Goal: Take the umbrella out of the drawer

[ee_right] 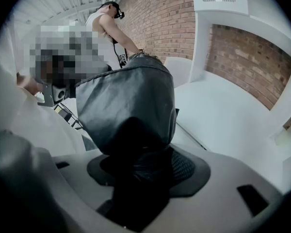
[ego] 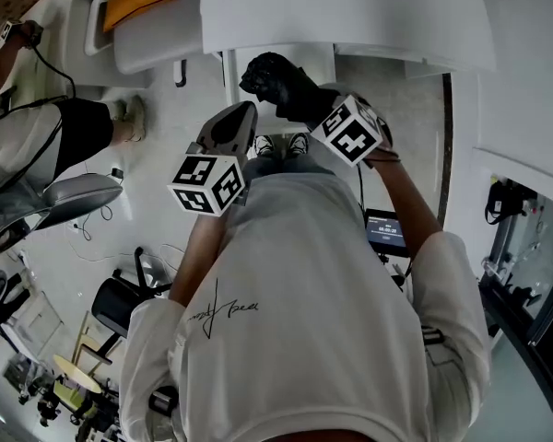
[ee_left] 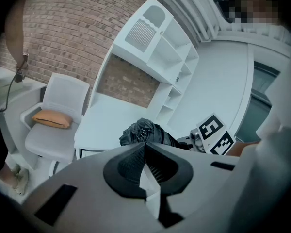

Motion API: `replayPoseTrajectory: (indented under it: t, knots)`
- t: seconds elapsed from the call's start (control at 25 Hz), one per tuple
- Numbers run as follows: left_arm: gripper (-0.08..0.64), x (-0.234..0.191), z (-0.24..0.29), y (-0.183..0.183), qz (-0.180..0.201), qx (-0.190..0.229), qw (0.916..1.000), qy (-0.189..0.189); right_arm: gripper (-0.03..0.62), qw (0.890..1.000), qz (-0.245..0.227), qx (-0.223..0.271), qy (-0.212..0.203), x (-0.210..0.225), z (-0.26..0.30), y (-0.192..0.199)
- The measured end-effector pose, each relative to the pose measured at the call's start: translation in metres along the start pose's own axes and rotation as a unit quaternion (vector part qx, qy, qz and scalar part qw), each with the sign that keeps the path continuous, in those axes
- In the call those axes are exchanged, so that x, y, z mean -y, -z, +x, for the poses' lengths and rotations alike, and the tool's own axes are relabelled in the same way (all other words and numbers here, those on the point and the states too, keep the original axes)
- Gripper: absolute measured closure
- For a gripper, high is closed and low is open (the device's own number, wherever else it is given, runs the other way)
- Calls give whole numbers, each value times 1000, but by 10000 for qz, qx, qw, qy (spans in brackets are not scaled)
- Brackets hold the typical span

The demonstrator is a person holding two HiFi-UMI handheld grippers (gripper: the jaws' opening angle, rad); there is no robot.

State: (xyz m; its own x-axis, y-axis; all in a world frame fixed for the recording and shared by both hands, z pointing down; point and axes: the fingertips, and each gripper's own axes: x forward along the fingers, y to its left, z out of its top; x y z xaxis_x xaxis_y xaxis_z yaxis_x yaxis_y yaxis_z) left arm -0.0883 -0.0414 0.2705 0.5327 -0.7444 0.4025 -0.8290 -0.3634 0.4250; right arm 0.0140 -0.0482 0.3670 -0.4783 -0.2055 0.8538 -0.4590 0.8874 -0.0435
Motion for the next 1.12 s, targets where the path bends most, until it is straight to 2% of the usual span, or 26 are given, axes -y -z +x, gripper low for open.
replayPoseTrajectory:
  t: [1.12]
  knots:
    - [543,10,-6,-31,82,319,9994,60,345,9921,714,880,541,18,-80,-14]
